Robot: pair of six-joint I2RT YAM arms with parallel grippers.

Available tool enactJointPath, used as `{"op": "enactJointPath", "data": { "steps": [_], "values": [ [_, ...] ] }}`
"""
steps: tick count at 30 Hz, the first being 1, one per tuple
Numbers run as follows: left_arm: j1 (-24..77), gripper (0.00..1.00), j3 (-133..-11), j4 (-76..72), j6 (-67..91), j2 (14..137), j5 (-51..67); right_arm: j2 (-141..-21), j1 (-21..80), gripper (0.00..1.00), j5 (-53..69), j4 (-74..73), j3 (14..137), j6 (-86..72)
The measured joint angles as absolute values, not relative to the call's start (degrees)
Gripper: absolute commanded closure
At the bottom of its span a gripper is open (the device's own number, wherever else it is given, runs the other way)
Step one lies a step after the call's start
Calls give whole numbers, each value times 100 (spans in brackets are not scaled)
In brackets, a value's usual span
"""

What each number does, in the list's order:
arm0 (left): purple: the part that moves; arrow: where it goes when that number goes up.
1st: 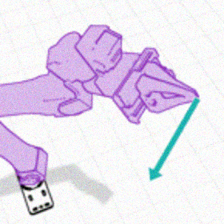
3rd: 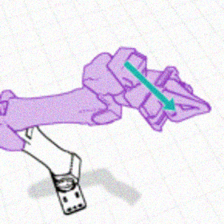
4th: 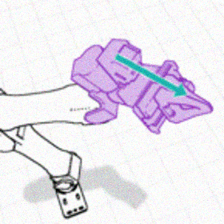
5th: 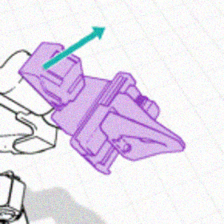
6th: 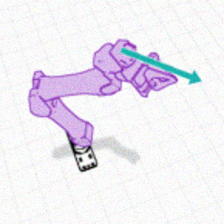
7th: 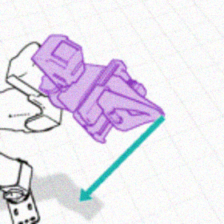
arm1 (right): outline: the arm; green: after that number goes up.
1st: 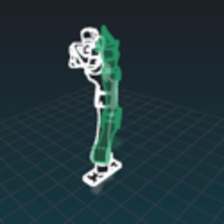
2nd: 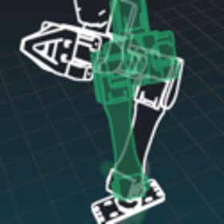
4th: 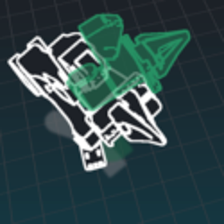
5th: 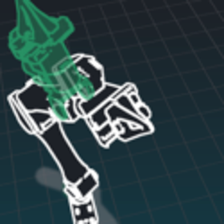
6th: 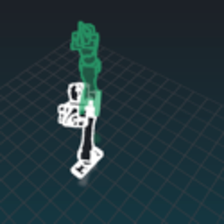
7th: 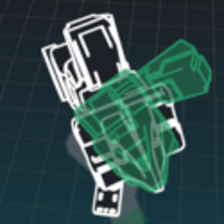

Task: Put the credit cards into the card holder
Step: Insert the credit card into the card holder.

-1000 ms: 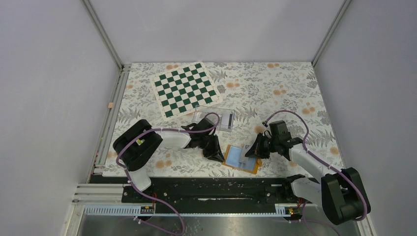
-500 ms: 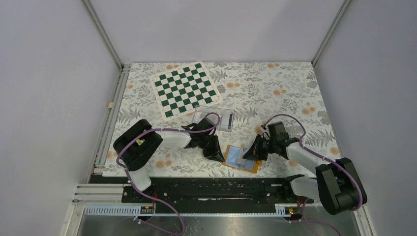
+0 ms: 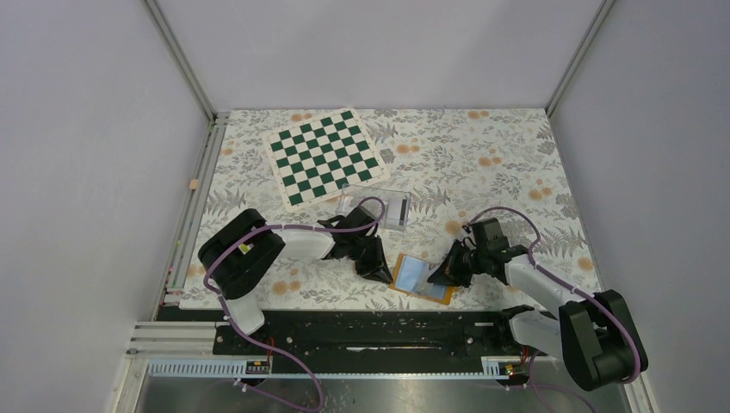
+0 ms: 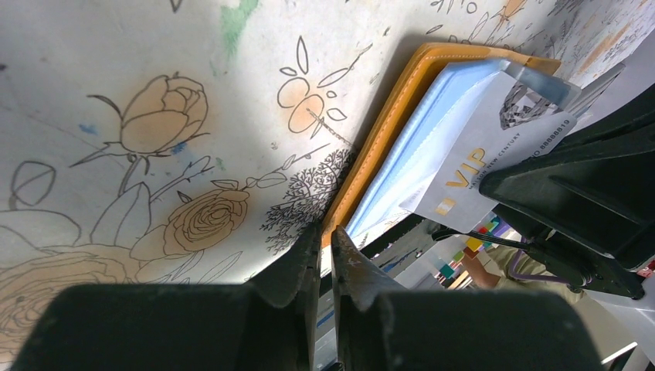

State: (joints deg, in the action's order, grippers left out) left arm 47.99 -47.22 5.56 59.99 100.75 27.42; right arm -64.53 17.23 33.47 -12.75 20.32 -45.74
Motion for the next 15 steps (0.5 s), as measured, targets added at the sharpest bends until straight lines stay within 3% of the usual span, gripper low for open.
{"op": "enactJointPath", "data": {
  "steps": [15],
  "values": [
    [4799,90,-4766,572,5999,10119,2753,-6123,1723,100,3216,-1162,1925,-4598]
  ]
}}
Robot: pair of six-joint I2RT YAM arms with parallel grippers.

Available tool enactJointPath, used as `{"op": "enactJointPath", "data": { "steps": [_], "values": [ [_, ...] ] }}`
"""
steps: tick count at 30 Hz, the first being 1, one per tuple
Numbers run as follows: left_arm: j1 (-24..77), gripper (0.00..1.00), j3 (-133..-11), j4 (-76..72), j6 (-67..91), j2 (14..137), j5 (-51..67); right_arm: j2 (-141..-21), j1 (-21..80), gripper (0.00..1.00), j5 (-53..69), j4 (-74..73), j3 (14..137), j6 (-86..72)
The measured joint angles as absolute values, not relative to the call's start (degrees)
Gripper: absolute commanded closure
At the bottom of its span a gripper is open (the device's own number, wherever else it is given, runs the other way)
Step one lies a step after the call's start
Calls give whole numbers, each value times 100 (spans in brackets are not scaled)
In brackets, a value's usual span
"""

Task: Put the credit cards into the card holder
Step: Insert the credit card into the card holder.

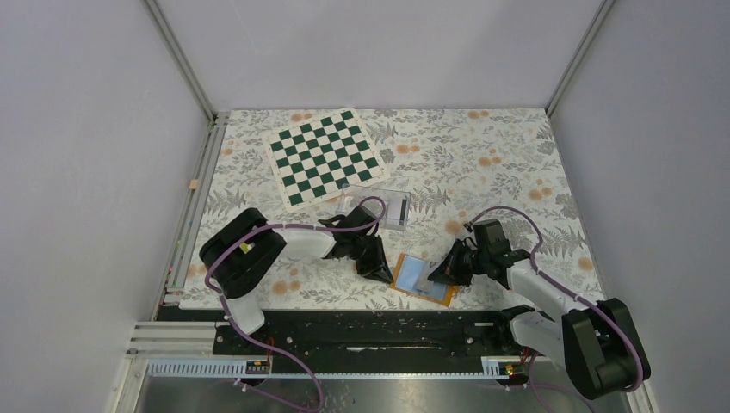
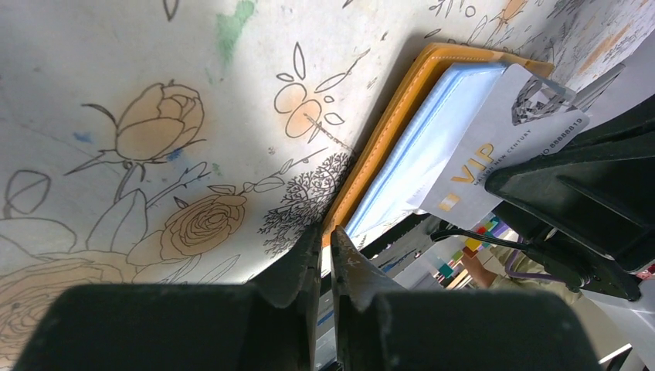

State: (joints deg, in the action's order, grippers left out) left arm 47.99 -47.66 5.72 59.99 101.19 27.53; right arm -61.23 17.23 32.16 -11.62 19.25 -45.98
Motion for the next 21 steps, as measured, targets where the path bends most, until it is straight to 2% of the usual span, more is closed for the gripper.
{"op": "enactJointPath", "data": {
  "steps": [8,21],
  "values": [
    [4799,90,-4797,598,5994,10138,2762,-6329,1723,100,3356,-652,1754,-4735],
    [4799,91,-4882,720,5924,10175,2766,-6331,1717,100,3577,-611,1621,-4952]
  ]
}}
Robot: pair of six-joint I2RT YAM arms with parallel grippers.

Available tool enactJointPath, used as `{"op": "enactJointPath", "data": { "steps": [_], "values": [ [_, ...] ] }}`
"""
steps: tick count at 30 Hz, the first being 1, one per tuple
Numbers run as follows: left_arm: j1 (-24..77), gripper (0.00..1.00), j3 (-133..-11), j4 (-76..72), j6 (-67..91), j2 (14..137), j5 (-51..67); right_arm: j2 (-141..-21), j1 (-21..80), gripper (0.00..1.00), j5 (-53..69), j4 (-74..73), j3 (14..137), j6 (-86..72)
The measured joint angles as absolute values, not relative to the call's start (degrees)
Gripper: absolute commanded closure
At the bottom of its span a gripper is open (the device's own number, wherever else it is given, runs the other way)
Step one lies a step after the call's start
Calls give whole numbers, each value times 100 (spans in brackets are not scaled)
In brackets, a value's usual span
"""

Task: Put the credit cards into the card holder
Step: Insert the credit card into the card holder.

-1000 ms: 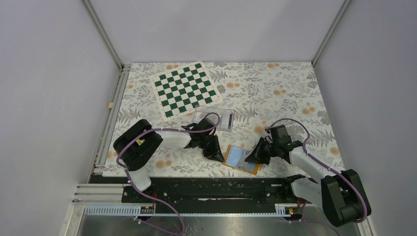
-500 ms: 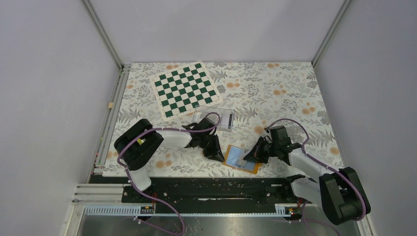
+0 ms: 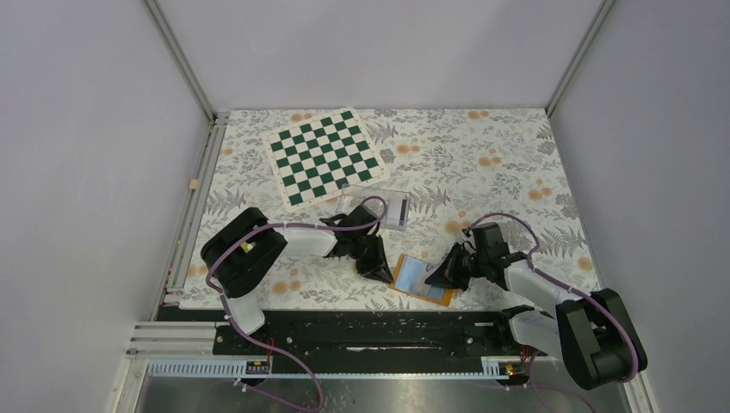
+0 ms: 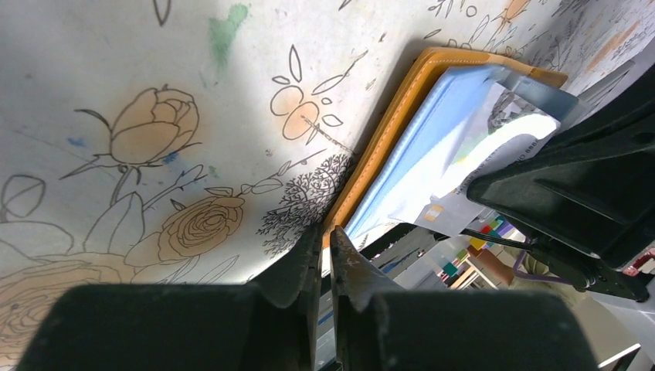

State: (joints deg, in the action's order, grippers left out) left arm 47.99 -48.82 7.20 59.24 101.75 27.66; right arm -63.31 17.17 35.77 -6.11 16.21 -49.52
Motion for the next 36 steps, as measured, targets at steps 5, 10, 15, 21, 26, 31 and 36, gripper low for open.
{"op": "enactJointPath", "data": {
  "steps": [5,10,15,21,26,31,36],
  "values": [
    [4799,91,-4917,801,5848,10175,2757,-6901,1671,100,3861,-484,1737,-4869],
    [4799,91,-4956,893,5824,10175,2727,-7306,1671,100,4108,-386,1911,-4687],
    [4766,91,-4974,989,5811,10145,2679,-7555,1671,100,4287,-449,2102,-4423],
    [4646,91,-4969,1129,5717,10073,2574,-8213,1682,99,4416,-869,2733,-3874],
    [4617,93,-4945,1129,5706,10044,2536,-8337,1684,91,4366,-1037,2934,-3603],
    [4615,96,-4753,1116,5774,9837,2331,-8324,1688,78,4287,-978,2928,-3581],
    [4591,97,-4584,1398,5843,9511,1933,-8646,1763,69,4272,-799,2969,-3581]
  ]
}}
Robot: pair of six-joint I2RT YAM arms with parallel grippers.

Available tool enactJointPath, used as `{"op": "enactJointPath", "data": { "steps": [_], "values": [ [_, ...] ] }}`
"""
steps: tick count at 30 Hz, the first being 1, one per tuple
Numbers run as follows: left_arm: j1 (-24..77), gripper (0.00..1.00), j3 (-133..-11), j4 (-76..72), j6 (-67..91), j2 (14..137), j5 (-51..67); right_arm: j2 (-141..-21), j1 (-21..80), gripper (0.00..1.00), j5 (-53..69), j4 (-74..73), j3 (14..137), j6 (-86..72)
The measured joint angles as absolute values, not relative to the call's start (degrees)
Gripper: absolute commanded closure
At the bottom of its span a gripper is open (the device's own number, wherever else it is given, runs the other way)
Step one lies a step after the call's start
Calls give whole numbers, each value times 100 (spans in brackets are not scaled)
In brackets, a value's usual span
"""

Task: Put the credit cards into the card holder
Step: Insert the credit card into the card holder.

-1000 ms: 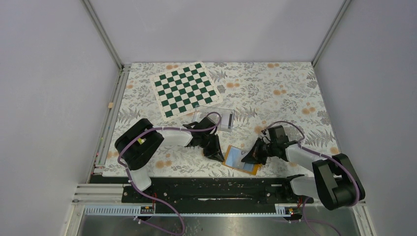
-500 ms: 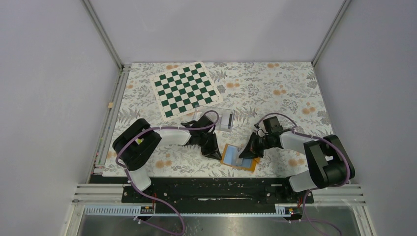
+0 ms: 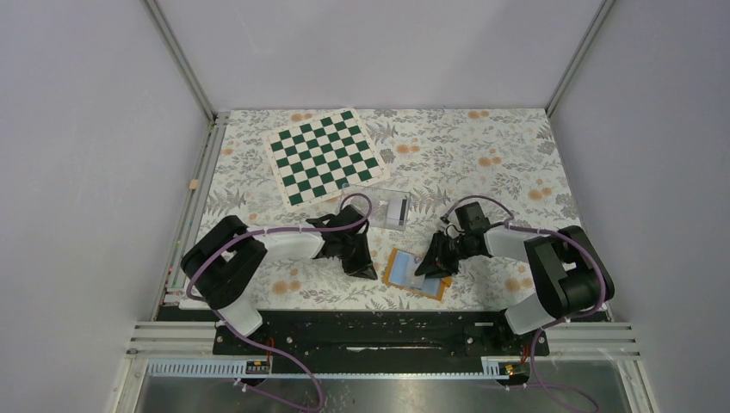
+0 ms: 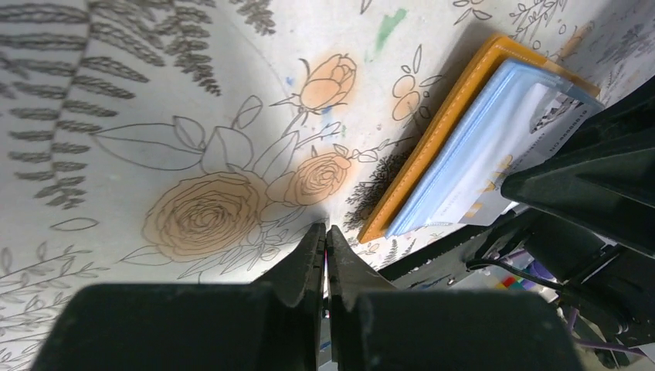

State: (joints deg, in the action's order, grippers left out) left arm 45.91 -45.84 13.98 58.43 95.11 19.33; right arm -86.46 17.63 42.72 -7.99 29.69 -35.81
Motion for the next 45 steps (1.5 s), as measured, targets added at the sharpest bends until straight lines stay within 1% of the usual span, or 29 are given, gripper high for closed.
{"op": "enactJointPath", "data": {
  "steps": [8,14,20,36,40,45],
  "values": [
    [4563,98,-4534,1483,5861,9413,1780,-8753,2340,54,3931,-958,3511,-3544],
    [4464,99,-4534,1490,5850,9413,1789,-8844,2672,47,3577,-1267,3885,-3406],
    [4167,100,-4506,1487,5828,9391,1787,-9194,2871,38,3542,-1446,4263,-3326],
    [4239,100,-4401,954,5942,9509,2058,-9631,3660,32,3614,-1295,4709,-3677],
    [4237,100,-4333,847,6042,9498,2088,-9719,3726,31,3701,-1229,4768,-3811],
    [4239,100,-4195,703,6141,9415,2075,-9756,3758,27,3656,-1380,4884,-3852]
  ]
}}
